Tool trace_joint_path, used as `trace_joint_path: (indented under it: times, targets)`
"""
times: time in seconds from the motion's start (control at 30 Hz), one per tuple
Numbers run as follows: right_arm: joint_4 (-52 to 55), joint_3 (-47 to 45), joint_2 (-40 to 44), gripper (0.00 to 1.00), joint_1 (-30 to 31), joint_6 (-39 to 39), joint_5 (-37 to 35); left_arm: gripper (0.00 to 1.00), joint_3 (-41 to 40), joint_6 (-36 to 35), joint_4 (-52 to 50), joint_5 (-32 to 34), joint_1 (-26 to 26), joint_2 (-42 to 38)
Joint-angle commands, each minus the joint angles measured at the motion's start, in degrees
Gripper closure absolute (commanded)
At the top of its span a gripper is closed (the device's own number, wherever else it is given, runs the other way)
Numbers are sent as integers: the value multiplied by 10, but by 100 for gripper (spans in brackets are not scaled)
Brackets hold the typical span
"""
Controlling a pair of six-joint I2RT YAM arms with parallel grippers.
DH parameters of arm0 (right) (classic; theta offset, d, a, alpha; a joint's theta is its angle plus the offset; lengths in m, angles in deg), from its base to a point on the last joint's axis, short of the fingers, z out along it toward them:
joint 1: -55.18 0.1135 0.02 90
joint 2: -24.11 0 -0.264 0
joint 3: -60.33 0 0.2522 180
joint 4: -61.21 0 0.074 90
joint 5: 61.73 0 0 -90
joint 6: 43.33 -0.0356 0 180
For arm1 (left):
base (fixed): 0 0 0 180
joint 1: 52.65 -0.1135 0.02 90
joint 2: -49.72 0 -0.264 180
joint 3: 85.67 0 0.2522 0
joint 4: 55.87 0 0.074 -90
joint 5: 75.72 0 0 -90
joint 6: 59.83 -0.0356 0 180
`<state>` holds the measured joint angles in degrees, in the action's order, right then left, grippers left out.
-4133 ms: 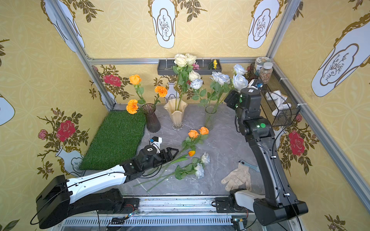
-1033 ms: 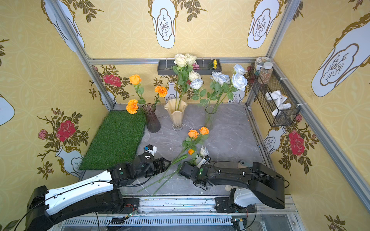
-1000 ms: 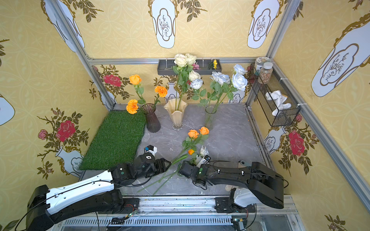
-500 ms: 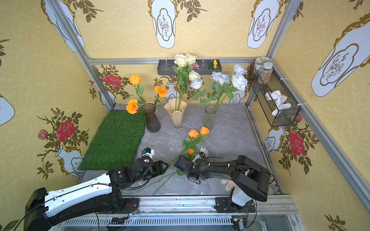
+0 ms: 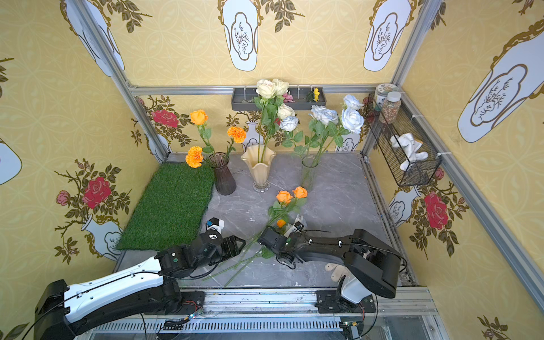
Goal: Arrange the flowers in different vases according to their colors
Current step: Pick up the flower at the center of the board.
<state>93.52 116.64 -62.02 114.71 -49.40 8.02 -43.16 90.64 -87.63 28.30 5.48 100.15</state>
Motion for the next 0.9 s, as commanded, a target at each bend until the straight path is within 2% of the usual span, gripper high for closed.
trace_joint_path:
  times: [0.0, 0.2, 0.4, 0.67, 0.87]
  targets:
    - [50, 28, 18, 98, 0, 26, -38, 28, 3, -4, 11, -3, -1, 4]
    - [129, 92, 45, 100, -2, 81, -85, 28, 3, -4, 11, -3, -1, 4]
    - [193, 147, 79, 100, -31, 211, -115, 28, 2, -3, 12, -5, 0, -4]
    - [232, 225, 174, 100, -133, 407, -140, 27, 1, -4, 12, -5, -1, -11]
    - [249, 335, 190, 100, -194, 541, -135, 27, 3, -4, 13, -6, 0, -14]
